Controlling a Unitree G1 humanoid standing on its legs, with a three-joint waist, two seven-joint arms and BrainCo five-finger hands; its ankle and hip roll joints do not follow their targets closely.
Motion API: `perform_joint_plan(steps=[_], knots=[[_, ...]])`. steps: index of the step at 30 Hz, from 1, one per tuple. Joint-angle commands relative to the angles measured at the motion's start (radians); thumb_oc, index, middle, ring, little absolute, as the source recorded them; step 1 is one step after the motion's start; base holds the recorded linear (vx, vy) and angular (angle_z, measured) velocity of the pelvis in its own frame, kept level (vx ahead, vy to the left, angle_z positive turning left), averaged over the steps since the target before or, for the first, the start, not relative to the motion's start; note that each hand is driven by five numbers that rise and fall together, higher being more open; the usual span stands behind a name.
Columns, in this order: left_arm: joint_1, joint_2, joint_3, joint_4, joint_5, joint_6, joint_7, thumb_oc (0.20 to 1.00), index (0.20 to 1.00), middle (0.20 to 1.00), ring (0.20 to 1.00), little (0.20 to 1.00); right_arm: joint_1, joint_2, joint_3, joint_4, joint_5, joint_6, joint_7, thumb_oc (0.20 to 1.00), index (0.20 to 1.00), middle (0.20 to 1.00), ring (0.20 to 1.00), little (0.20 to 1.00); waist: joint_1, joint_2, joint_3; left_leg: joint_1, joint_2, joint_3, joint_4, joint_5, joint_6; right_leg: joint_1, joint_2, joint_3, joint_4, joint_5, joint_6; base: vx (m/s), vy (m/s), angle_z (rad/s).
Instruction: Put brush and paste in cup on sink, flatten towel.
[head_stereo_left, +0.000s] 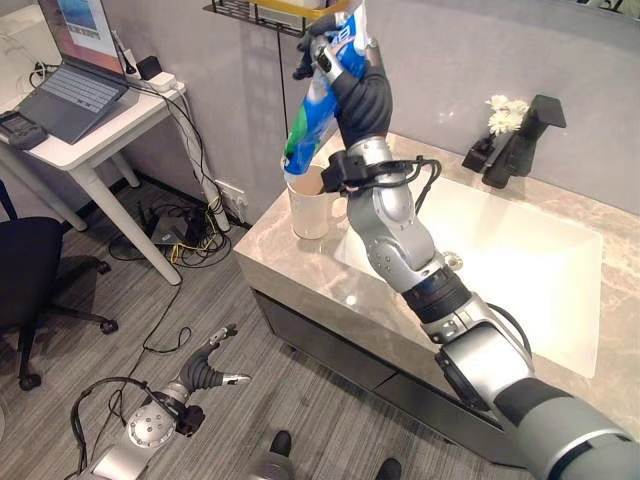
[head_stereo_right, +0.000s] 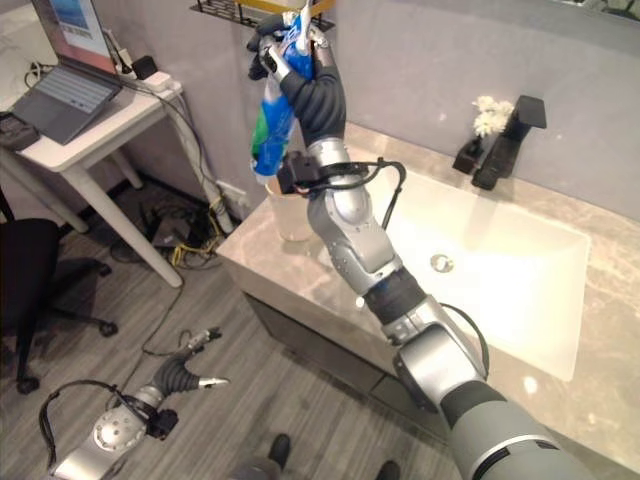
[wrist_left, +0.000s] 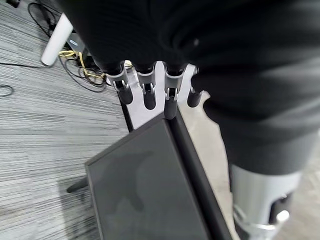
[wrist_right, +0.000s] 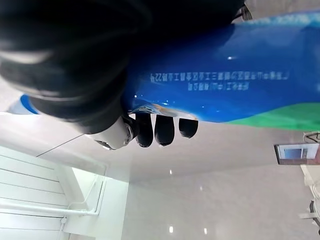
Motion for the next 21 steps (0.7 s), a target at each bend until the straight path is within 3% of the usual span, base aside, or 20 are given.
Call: perform_joint_plan(steps=[1, 12, 21], knots=[[-0.034, 0.058, -0.024, -0.024, -0.003, -0.040, 0.006, 1.000, 1.000, 1.000, 1.000, 1.000, -0.154, -0.029, -0.044, -0.006, -0.065, -0.046, -0.024, 0.200, 0.200, 0.200, 0.200, 0.200, 0.011, -0.066, -0.018, -0.052, -0.053, -0.023, 0.005, 0.032, 0.053, 0.075, -0.113, 0.047, 0.000, 0.076, 0.089, 0.02, 0.026, 0.03], [-0.113, 0.007, -0.093, 0.150, 0.072, -0.048, 0.038, 1.000, 1.000, 1.000, 1.000, 1.000, -0.178, -0.085, -0.040, 0.035, -0.119, -0.042, -0.051, 0.200, 0.200, 0.200, 0.200, 0.200, 0.013, -0.076, -0.008, -0.079, -0.073, -0.041, 0.005, 0.035, 0.057, 0.070, -0.128, 0.026, 0.000, 0.093, 0.100, 0.02, 0.013, 0.06], [-0.142, -0.052, -0.118, 0.243, 0.108, -0.040, 0.068, 1.000, 1.000, 1.000, 1.000, 1.000, -0.121, -0.071, -0.043, 0.025, -0.068, -0.057, -0.031, 0.200, 0.200, 0.200, 0.200, 0.200, 0.001, -0.080, -0.002, -0.077, -0.078, -0.044, 0.005, 0.030, 0.059, 0.073, -0.131, 0.023, 0.000, 0.102, 0.100, 0.01, 0.005, 0.02]])
